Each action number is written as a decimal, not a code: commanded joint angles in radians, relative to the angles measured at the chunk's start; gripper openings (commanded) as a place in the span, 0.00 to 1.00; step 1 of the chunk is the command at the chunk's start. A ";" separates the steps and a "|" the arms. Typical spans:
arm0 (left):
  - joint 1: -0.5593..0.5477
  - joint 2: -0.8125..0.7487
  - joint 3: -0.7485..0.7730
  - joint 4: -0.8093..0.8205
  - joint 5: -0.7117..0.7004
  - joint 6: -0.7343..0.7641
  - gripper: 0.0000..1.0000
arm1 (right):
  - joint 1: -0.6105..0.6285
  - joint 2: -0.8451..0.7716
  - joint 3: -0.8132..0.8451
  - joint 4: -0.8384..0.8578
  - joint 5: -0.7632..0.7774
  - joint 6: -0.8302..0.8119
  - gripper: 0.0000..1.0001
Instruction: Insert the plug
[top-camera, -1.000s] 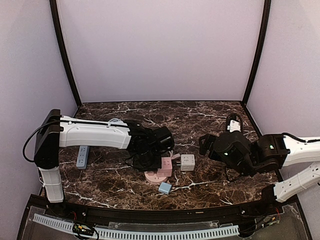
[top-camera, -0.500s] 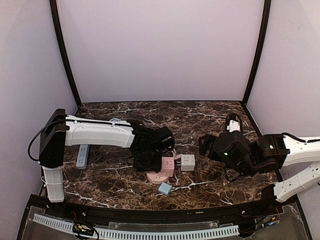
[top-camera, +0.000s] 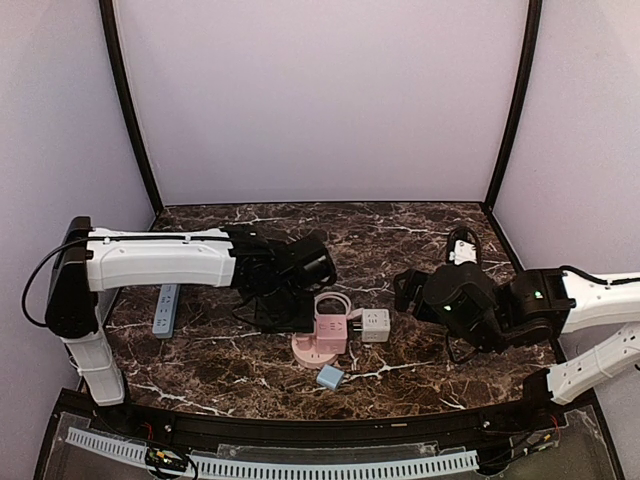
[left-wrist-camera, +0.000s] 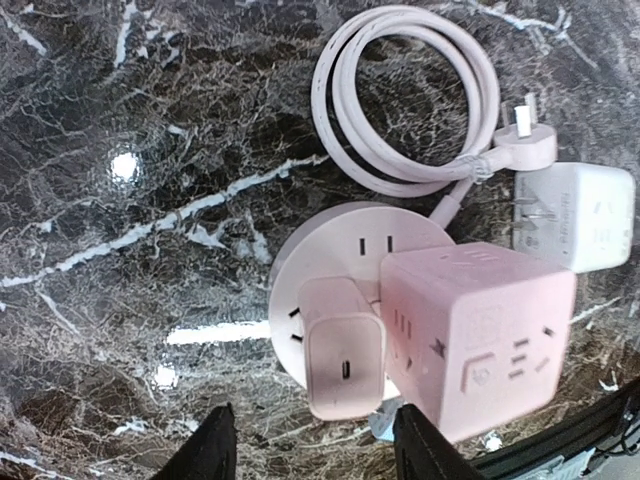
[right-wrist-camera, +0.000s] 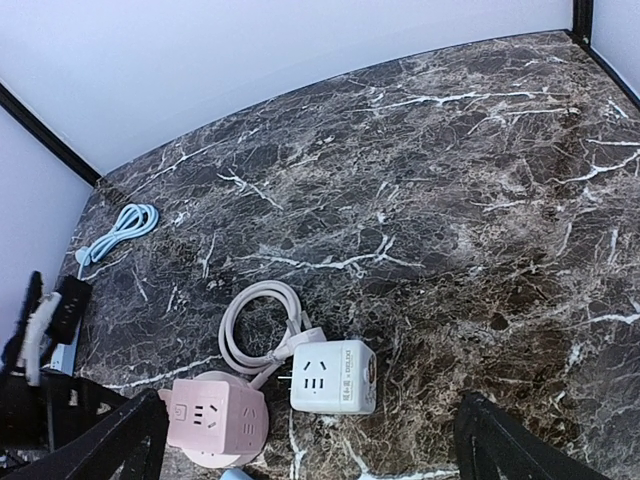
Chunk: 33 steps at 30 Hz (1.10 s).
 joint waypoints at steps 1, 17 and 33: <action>-0.004 -0.145 -0.050 -0.024 -0.049 0.021 0.54 | -0.008 0.019 0.026 0.019 0.005 -0.025 0.99; 0.079 -0.499 -0.534 0.191 -0.328 0.051 0.62 | -0.009 0.098 0.009 0.198 0.006 -0.271 0.99; 0.189 -0.633 -0.732 0.254 -0.479 0.131 0.67 | -0.008 0.073 -0.140 0.620 -0.351 -0.685 0.99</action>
